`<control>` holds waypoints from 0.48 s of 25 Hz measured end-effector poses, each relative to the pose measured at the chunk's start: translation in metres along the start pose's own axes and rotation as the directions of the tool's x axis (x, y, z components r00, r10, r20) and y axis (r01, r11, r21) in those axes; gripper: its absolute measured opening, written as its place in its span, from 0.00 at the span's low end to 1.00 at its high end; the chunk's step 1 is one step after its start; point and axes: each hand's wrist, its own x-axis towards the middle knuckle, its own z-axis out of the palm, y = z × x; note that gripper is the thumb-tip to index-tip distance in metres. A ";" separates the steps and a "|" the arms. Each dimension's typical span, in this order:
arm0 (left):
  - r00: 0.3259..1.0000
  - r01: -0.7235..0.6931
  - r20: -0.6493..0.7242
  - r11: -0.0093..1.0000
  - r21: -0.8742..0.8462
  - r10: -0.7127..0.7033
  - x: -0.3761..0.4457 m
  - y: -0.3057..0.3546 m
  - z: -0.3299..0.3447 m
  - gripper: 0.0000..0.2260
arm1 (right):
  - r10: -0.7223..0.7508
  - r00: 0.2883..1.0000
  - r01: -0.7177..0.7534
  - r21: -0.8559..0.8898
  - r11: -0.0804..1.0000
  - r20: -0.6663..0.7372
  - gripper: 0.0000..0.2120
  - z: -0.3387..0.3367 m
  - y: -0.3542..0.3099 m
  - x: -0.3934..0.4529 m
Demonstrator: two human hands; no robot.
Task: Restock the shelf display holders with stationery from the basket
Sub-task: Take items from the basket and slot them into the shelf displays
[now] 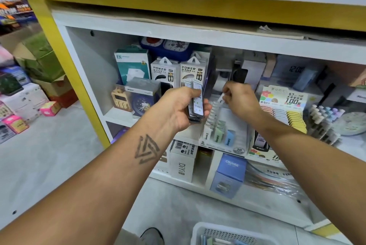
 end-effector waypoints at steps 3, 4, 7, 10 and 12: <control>1.000 0.012 0.002 1.000 0.010 -0.012 -0.001 -0.001 0.000 0.14 | -0.017 0.999 0.018 -0.022 1.000 0.047 0.03 0.005 0.000 0.002; 1.000 0.013 0.006 1.000 0.011 -0.013 -0.001 -0.001 0.001 0.14 | -0.029 0.998 0.030 -0.027 0.999 0.054 0.03 0.005 0.000 0.003; 1.000 0.012 0.021 1.000 0.008 -0.012 -0.002 -0.002 0.002 0.15 | -0.060 0.995 0.061 -0.008 0.998 0.074 0.02 0.004 0.000 0.006; 1.000 0.014 0.023 1.000 0.005 -0.014 -0.003 -0.002 0.003 0.14 | -0.087 0.993 0.087 0.002 0.996 0.081 0.02 0.005 -0.001 0.006; 1.000 0.013 0.021 1.000 0.008 -0.013 -0.003 -0.002 0.003 0.14 | -0.103 0.991 0.106 -0.022 0.994 0.087 0.02 0.006 -0.001 0.006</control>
